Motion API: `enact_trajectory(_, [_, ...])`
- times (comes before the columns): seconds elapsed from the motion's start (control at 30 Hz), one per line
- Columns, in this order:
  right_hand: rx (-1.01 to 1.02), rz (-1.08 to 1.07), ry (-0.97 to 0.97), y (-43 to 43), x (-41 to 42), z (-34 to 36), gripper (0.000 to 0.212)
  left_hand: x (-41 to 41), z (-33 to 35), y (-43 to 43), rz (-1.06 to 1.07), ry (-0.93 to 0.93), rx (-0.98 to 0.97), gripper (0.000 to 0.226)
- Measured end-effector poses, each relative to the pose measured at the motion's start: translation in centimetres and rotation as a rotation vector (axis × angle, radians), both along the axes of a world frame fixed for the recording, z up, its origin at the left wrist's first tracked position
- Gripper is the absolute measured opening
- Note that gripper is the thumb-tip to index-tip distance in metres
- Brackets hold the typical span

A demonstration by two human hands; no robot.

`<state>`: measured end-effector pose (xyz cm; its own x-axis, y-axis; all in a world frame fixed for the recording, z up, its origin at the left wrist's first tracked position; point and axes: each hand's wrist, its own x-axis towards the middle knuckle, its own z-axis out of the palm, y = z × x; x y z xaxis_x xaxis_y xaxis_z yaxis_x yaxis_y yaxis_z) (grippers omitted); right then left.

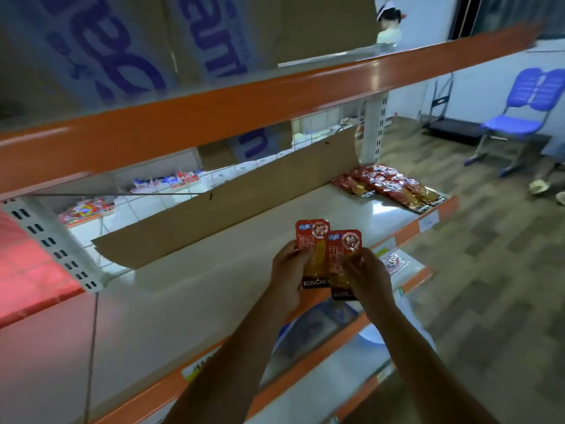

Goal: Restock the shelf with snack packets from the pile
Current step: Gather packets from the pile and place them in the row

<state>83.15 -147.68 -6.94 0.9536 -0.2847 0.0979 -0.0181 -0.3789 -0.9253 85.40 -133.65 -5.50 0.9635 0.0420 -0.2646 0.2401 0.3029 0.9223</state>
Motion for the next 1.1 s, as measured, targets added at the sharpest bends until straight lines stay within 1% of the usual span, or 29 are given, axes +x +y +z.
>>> enact_trajectory(0.07, [0.009,-0.037,0.015,-1.8,1.6,0.0,0.009,2.0,-0.3,-1.9,-0.026,-0.005,0.031,0.025])
enact_trajectory(0.1, [0.020,-0.058,0.026,-2.5,2.5,0.1,0.011,3.1,-0.4,-2.8,-0.035,-0.010,0.040,0.024])
enact_trajectory(0.2, [0.043,-0.111,0.018,-4.8,5.6,0.1,0.029,6.8,-0.7,-5.6,-0.051,-0.013,0.047,0.016])
enact_trajectory(0.27, [0.051,-0.141,-0.005,-6.3,7.9,0.2,0.031,9.5,-0.6,-7.3,-0.053,0.007,0.055,0.009])
enact_trajectory(0.43, [0.005,-0.178,0.022,-9.4,14.0,0.3,0.034,15.7,-1.0,-10.4,-0.019,0.045,0.117,0.009])
enact_trajectory(0.53, [-0.019,-0.196,0.006,-10.7,16.8,0.1,0.040,18.6,-1.5,-11.3,0.022,0.034,0.173,0.006])
enact_trajectory(0.6, [-0.012,-0.178,0.014,-11.5,18.3,-0.1,0.040,20.1,-2.1,-11.8,0.057,0.033,0.220,0.003])
enact_trajectory(0.7, [0.010,-0.159,-0.016,-13.0,20.8,-0.2,0.032,22.1,-2.6,-12.9,0.089,0.049,0.240,0.003])
enact_trajectory(0.83, [0.056,-0.112,-0.015,-15.1,24.7,0.3,0.031,24.9,-3.0,-14.9,0.158,0.075,0.280,0.016])
enact_trajectory(0.9, [0.065,-0.069,-0.006,-16.2,26.5,0.6,0.033,26.0,-3.1,-15.8,0.188,0.082,0.296,0.017])
enact_trajectory(1.0, [0.076,-0.009,-0.004,-17.8,29.0,1.0,0.035,27.3,-3.4,-16.9,0.238,0.079,0.401,0.010])
enact_trajectory(1.1, [0.086,0.050,0.012,-19.0,31.1,1.0,0.036,28.1,-3.5,-17.9,0.290,0.085,0.493,0.009])
